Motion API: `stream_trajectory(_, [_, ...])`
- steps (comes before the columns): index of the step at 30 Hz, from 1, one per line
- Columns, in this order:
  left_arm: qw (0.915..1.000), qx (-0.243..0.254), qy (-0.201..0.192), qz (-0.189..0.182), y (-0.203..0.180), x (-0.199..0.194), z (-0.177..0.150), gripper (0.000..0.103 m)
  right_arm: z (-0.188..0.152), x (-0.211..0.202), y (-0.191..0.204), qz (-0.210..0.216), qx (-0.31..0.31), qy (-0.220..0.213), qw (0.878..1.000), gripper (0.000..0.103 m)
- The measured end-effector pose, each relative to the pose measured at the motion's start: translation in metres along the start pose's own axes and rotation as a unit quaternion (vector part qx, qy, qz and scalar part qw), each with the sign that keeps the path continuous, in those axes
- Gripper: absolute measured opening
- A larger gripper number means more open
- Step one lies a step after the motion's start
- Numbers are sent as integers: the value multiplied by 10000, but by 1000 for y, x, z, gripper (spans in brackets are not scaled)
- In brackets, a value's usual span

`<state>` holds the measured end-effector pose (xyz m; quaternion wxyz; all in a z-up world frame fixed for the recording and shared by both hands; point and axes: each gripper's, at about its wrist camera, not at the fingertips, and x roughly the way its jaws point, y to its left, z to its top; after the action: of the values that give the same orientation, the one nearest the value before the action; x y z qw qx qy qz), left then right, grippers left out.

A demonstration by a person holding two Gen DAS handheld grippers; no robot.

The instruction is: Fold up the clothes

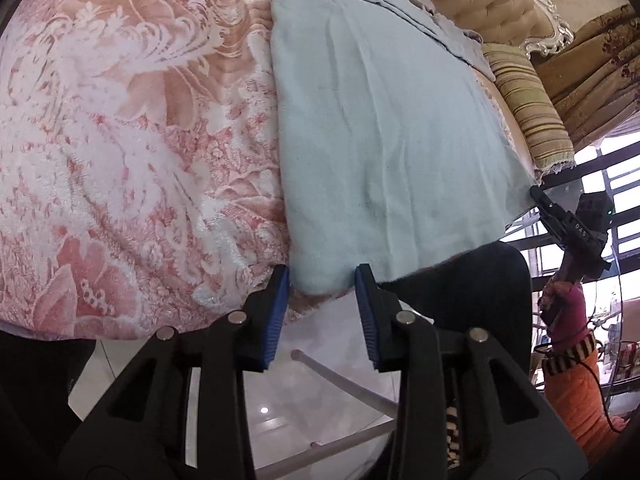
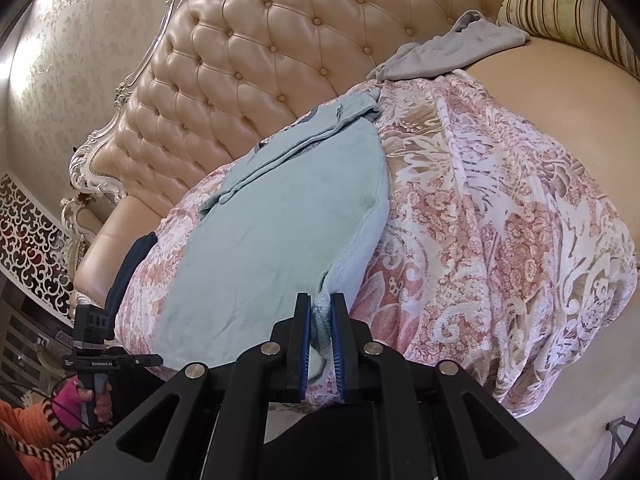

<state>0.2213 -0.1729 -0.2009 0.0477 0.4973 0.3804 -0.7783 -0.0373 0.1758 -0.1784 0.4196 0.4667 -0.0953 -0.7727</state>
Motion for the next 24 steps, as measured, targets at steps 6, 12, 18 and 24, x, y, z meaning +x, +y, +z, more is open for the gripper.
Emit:
stream_trajectory(6, [9999, 61, -154, -1, -1, -10, -2, 11, 1, 0, 2, -37, -40, 6, 10000, 12])
stream_trajectory(12, [9996, 137, -224, 64, -9, -18, 0, 10, 2, -4, 2, -73, -55, -29, 10000, 12])
stream_trajectory(18, [9990, 257, -364, -19, -23, -30, 6, 10, 2, -6, 6, -279, -219, -31, 9994, 9])
stream_trajectory(24, [9986, 180, -437, -229, -22, -30, 13, 10, 0, 3, 6, -642, -395, 116, 9971, 9])
